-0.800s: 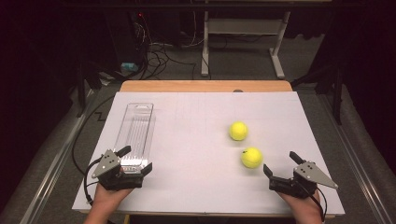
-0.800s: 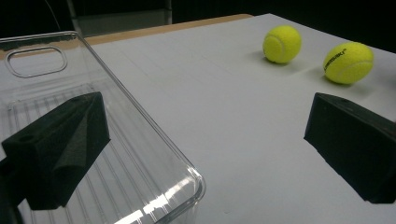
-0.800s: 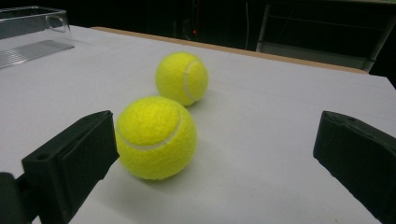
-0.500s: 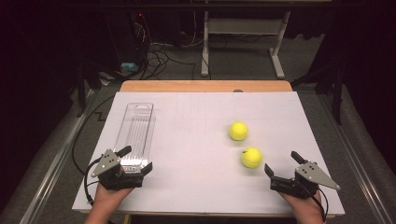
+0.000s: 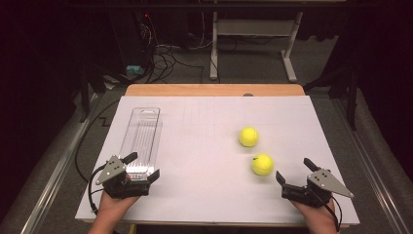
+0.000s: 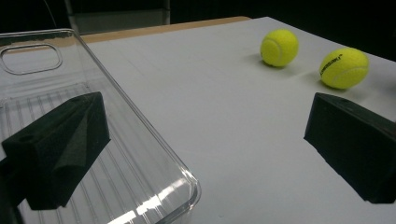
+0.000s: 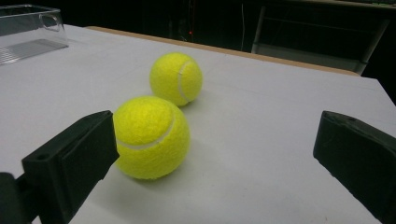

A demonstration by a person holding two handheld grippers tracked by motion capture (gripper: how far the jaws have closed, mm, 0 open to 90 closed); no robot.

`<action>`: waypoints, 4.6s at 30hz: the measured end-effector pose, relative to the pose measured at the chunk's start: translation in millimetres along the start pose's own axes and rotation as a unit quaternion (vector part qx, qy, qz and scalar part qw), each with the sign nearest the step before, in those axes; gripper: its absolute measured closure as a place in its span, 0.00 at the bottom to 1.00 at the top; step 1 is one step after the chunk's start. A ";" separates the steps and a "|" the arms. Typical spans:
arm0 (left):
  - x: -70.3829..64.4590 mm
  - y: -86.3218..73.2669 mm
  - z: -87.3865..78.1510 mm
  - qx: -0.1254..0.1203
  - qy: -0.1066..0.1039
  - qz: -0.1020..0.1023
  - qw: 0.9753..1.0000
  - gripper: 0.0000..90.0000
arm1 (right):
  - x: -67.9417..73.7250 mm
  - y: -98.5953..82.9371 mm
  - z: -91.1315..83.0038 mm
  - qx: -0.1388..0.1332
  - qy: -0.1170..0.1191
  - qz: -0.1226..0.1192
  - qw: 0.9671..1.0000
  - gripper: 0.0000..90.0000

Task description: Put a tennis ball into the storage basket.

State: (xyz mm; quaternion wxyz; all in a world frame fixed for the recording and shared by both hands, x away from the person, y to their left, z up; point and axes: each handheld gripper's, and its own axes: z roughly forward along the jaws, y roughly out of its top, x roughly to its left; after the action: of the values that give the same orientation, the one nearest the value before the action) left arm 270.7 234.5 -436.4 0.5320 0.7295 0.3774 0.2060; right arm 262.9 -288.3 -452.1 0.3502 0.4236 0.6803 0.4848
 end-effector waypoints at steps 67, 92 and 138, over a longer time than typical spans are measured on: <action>-62.5 62.8 127.7 0.444 -0.035 0.098 0.890 0.02 | -11.0 -4.2 -3.0 0.006 0.000 0.008 1.000 0.00; -67.1 80.4 142.0 0.527 -0.065 0.086 0.843 0.02 | -7.4 1.2 0.2 0.013 0.024 0.008 1.000 0.00; -73.0 95.6 138.2 0.526 -0.067 0.085 0.844 0.01 | 31.1 18.5 70.2 0.151 0.089 -0.030 0.984 0.30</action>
State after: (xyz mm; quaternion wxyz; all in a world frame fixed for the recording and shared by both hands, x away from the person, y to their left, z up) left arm 353.3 78.2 -388.2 0.0731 0.9411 0.3290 -0.0277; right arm 317.3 -231.2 -456.5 0.2347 0.4060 0.7865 0.4019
